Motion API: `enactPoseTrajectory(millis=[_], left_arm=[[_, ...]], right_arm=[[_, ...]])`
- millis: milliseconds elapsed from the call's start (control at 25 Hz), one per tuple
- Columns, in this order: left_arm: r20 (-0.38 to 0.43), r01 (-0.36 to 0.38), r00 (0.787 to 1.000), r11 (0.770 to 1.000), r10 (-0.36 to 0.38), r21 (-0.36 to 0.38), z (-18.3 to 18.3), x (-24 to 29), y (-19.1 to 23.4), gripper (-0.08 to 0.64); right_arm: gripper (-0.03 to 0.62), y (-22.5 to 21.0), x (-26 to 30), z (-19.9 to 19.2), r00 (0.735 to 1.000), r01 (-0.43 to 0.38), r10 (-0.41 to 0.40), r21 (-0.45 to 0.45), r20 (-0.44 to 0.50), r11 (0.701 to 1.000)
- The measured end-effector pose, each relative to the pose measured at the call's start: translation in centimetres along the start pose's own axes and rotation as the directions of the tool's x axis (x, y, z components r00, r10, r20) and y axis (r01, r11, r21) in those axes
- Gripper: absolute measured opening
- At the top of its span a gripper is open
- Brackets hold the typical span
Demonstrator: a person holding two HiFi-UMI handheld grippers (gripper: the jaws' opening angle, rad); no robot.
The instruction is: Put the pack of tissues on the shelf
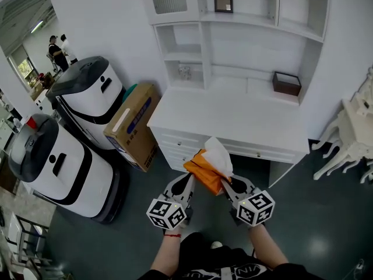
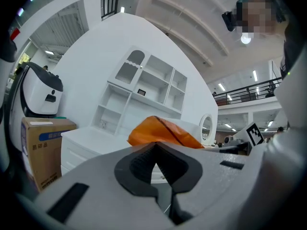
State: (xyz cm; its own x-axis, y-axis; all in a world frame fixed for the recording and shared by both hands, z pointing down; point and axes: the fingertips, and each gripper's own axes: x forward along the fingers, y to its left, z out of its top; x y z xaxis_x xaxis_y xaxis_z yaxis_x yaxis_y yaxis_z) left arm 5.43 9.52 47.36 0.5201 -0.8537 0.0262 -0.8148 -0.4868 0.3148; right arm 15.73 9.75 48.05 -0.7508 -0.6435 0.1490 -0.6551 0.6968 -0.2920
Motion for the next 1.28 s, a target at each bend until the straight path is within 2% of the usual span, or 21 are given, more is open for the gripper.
enactPoseTrajectory(millis=[320, 760, 1040, 1280], left_arm=[[-0.004, 0.006, 1.0, 1.0, -0.006, 0.001, 1.2, 3.6, 4.6, 0.006], [-0.004, 0.069, 0.998, 0.998, -0.069, 0.006, 6.1, 9.4, 14.1, 0.006], [-0.028, 0.103, 0.994, 0.995, -0.102, 0.011, 8.1, 11.0, 19.8, 0.006], [-0.017, 0.11, 0.994, 0.994, -0.111, -0.005, 9.2, 11.5, 24.9, 0.006]], right_arm=[[0.026, -2.3, 5.1, 1.1, 1.0, 0.023, -0.023, 0.001, 0.003, 1.0], [0.026, -4.7, 15.6, 5.2, 0.996, 0.087, -0.087, -0.002, 0.032, 0.996], [0.026, -4.9, 21.6, 6.0, 0.992, 0.12, -0.12, 0.02, 0.033, 0.993], [0.026, -4.5, 26.4, 5.8, 0.989, 0.143, -0.143, 0.015, 0.026, 0.99]])
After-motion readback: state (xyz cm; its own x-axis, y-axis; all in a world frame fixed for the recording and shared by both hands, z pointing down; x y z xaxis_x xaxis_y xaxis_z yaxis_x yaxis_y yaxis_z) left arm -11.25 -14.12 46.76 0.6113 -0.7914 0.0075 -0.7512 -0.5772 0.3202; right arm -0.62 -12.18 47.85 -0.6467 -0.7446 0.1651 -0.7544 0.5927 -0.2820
